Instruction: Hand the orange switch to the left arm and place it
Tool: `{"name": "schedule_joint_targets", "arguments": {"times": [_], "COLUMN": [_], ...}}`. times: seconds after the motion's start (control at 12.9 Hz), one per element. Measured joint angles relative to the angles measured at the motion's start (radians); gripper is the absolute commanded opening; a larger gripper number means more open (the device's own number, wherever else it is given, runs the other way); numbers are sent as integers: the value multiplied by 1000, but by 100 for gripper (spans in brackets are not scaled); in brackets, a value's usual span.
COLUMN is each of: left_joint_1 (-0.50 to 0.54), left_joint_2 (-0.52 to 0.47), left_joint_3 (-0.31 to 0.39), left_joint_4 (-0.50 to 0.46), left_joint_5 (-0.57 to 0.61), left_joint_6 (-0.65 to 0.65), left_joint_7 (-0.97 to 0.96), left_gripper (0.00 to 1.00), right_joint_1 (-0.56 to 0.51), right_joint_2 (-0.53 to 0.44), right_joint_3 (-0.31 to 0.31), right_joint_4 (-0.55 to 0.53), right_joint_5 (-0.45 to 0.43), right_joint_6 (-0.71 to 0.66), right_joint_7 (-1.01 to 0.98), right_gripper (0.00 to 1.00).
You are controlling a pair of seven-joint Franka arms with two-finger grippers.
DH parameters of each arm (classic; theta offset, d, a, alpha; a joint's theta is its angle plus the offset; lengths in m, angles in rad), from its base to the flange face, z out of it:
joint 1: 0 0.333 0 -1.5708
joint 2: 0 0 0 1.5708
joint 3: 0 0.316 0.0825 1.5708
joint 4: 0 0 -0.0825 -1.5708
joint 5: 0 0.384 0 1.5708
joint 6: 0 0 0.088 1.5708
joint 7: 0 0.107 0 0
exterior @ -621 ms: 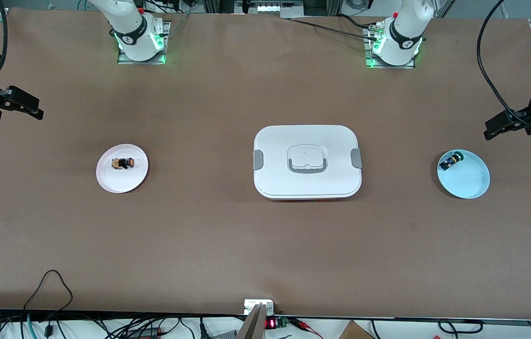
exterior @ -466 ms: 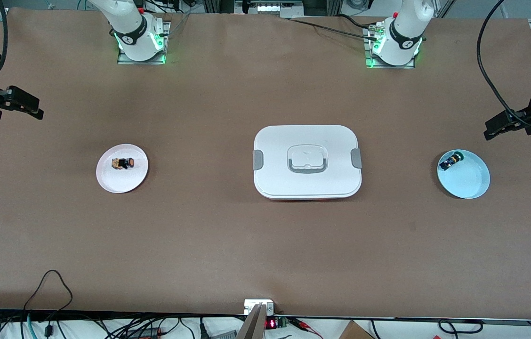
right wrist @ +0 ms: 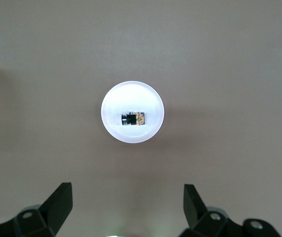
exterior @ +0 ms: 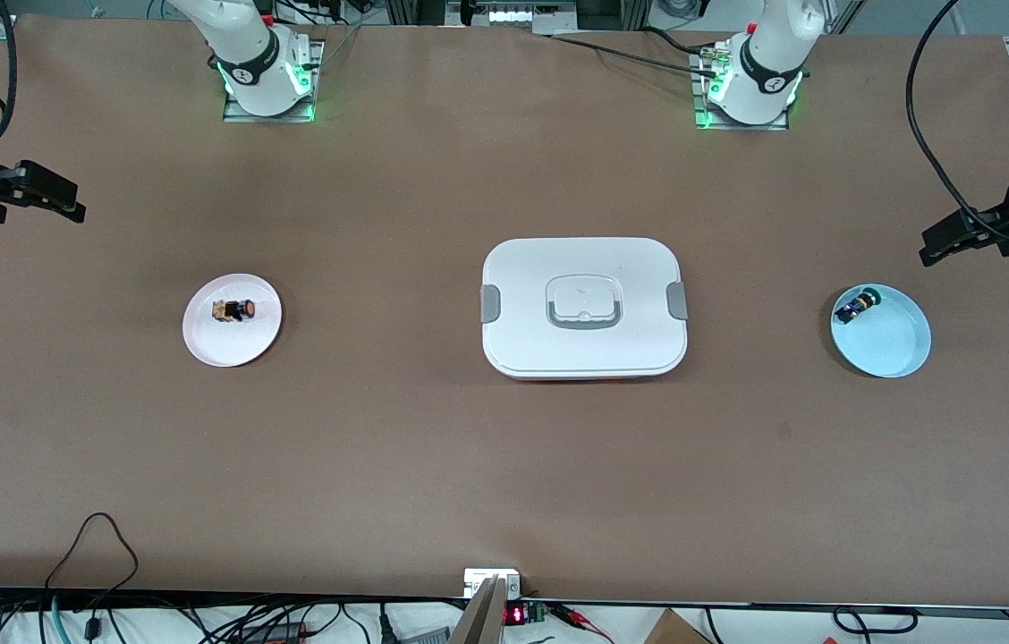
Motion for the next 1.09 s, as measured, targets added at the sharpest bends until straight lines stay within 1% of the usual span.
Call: {"name": "schedule_joint_targets", "arguments": {"times": [0.39, 0.7, 0.93, 1.09], "left_joint_1": [0, 0, 1, 1], "left_joint_2": [0, 0, 0, 0], "left_joint_3": [1, 1, 1, 1], "left_joint_4": [0, 0, 12, 15], "left_joint_5": [0, 0, 0, 0], "left_joint_6": [0, 0, 0, 0], "left_joint_7": [0, 0, 0, 0], "left_gripper": [100, 100, 100, 100], "right_joint_1": [0, -4, -9, -6], "right_joint_2": [79, 151, 187, 194], "right_joint_3": [0, -2, -4, -4], "right_joint_4": [-1, -1, -1, -1], "right_joint_5": [6, 85, 103, 103], "right_joint_6": [10, 22, 46, 50], "right_joint_7": [0, 0, -1, -1], "right_gripper": [100, 100, 100, 100]}}
